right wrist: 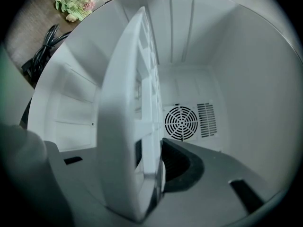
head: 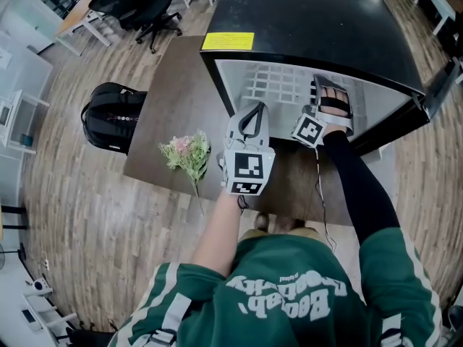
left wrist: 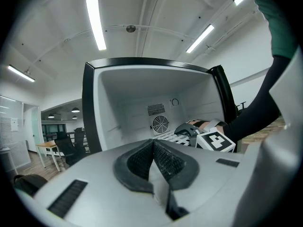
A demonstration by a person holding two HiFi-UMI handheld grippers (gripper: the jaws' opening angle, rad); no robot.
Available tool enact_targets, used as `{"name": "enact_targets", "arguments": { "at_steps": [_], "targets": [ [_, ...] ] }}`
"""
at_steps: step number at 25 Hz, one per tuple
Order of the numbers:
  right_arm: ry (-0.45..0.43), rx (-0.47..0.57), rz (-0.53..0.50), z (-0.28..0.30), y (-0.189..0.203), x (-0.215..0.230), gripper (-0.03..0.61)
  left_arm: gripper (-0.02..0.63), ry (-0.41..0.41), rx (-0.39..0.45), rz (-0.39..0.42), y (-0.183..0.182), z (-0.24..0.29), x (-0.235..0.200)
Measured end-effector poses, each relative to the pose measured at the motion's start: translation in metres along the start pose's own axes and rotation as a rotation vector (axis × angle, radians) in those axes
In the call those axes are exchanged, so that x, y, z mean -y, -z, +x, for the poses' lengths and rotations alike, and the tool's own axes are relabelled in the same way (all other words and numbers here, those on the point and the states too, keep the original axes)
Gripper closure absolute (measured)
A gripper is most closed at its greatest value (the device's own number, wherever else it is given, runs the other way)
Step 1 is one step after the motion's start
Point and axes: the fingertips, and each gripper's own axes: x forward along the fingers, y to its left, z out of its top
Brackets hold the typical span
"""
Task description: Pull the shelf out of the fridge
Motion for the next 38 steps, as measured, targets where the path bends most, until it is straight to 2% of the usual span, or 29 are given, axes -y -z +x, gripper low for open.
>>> {"name": "enact_targets", "arguments": {
  "at_steps": [38],
  "targets": [
    [0.007,-0.002,-0.005,-0.024,-0.001,-0.004,0.435,0.598,0.007,0.025,-0.006,-0.007,-0.021,0.006]
  ]
}}
